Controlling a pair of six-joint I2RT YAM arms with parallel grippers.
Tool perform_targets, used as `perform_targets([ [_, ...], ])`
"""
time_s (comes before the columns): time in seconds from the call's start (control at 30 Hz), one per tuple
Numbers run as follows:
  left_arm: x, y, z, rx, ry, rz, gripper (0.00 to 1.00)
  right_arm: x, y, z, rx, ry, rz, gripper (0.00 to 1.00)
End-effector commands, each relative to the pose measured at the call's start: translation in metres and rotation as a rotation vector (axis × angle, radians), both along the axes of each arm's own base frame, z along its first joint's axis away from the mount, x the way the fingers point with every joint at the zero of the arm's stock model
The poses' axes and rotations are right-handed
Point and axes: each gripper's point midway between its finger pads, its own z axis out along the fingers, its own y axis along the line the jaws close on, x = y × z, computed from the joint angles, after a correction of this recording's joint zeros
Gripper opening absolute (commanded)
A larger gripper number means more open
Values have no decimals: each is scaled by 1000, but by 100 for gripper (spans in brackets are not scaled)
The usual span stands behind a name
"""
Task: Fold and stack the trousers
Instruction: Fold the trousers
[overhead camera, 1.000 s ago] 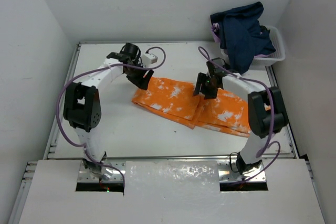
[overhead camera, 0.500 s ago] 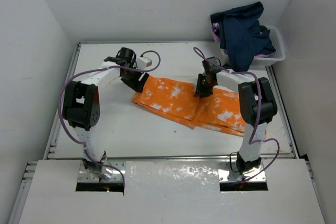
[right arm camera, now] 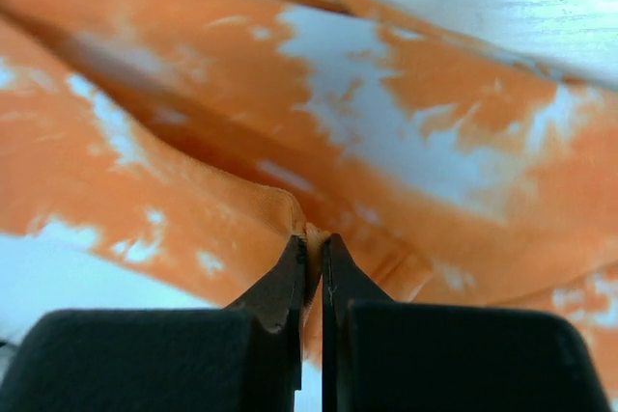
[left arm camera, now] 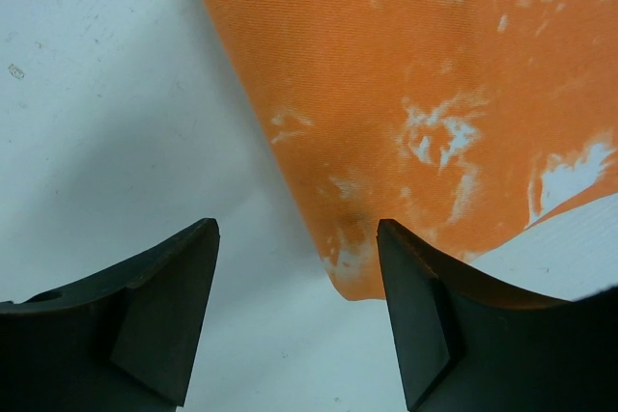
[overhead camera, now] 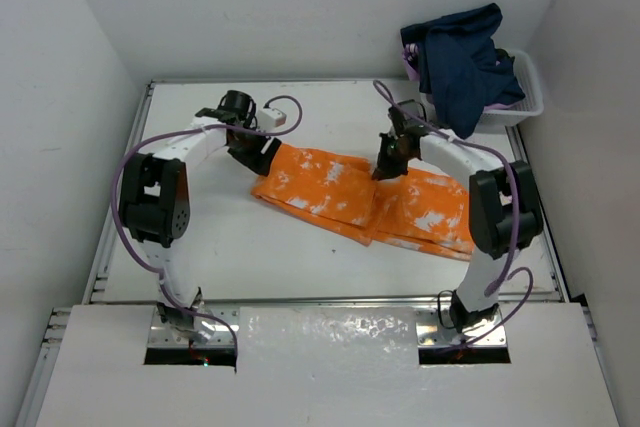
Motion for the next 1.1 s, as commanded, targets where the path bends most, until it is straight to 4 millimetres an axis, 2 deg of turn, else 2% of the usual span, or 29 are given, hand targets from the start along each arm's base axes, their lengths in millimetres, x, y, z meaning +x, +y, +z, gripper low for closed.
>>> perform_targets([
  [0.0, 14, 0, 7, -13, -50, -10, 64, 5, 12, 64, 76, -110, -3, 0],
  [0.07, 15, 0, 7, -11, -51, -10, 64, -2, 15, 65, 107, -94, -9, 0],
  [0.17, 16, 1, 8, -9, -53, -12, 64, -25, 20, 46, 128, -22, -10, 0],
  [0.3, 17, 1, 9, -8, -58, -14, 64, -38, 23, 36, 171, 19, -43, 0],
  [0.47, 16, 2, 7, -3, -55, -18, 64, -45, 28, 46, 224, 19, -79, 0],
  [0.63, 17, 2, 7, -4, -57, -19, 64, -51, 24, 44, 206, 42, -85, 0],
  [0.73, 18, 2, 8, -4, -59, -20, 64, -42, 28, 51, 222, 19, -95, 0],
  [0.77, 18, 2, 8, -3, -58, -21, 64, -34, 30, 60, 234, -3, -95, 0],
  [0.87, 18, 3, 7, 3, -59, -24, 64, -27, 35, 75, 249, -29, -94, 0],
  [0.93, 19, 4, 6, 7, -61, -23, 64, -29, 38, 84, 265, -43, -103, 0],
  [0.97, 19, 5, 6, 8, -60, -20, 64, -35, 43, 82, 271, -33, -99, 0],
  [1.07, 22, 6, 7, 5, -68, -13, 64, -48, 61, 86, 320, -25, -87, 0],
])
